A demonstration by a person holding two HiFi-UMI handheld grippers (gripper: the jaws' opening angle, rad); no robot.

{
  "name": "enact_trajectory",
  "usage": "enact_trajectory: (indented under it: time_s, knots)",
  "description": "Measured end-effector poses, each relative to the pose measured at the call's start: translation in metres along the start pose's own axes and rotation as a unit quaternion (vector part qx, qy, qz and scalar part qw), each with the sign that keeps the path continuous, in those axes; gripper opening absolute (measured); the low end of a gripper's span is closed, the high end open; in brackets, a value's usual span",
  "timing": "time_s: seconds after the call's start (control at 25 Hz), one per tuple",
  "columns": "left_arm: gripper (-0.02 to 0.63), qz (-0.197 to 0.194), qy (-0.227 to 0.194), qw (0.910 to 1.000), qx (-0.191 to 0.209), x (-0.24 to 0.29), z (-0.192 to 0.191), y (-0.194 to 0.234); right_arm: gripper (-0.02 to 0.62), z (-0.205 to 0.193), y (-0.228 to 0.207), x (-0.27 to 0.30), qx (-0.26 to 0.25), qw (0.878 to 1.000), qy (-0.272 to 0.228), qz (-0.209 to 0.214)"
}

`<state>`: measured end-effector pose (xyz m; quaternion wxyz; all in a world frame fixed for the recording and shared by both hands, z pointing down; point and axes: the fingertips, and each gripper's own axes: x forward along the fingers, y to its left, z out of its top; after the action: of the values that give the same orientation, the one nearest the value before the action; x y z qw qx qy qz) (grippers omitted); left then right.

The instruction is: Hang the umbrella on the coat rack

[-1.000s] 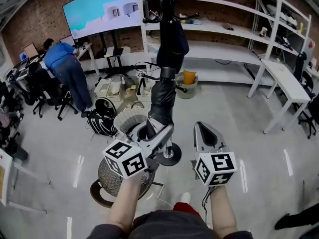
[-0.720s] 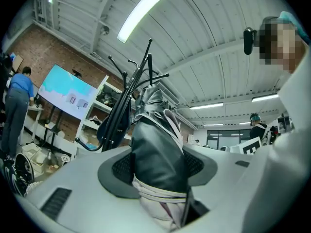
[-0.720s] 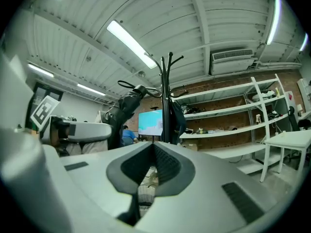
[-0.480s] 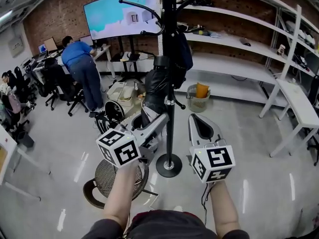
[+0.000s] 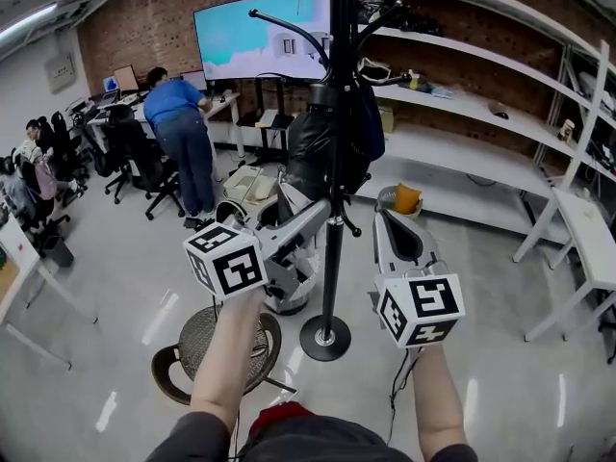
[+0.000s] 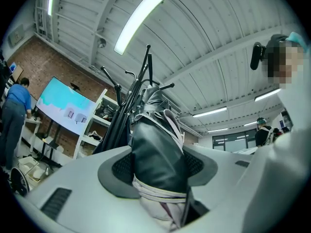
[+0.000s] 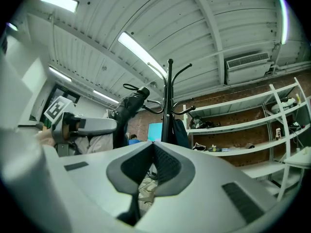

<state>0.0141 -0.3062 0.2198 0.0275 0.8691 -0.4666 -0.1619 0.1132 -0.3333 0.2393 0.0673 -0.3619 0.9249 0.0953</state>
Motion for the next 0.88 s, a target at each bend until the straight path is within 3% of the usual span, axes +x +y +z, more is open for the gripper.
enact_trajectory:
  time_s: [0.28,0.48,0.88]
  knots:
    - [0.230,-0.014,-0.005,0.9999,0.001,0.006,-0.011,0.017,0.018,-0.011,-0.002,0.013,-0.009,1.000,-0.016,0.005]
    - [0.230,-0.029,0.012,0.9993,-0.018,0.028,0.020,0.038,0.018,0.014,-0.008,0.043,-0.006,1.000,0.001,-0.009]
    - [0.230,-0.076,0.036,0.9947,-0.058,0.033,0.014,0.078,0.018,-0.001,0.011,0.072,-0.012,0.998,0.035,-0.044]
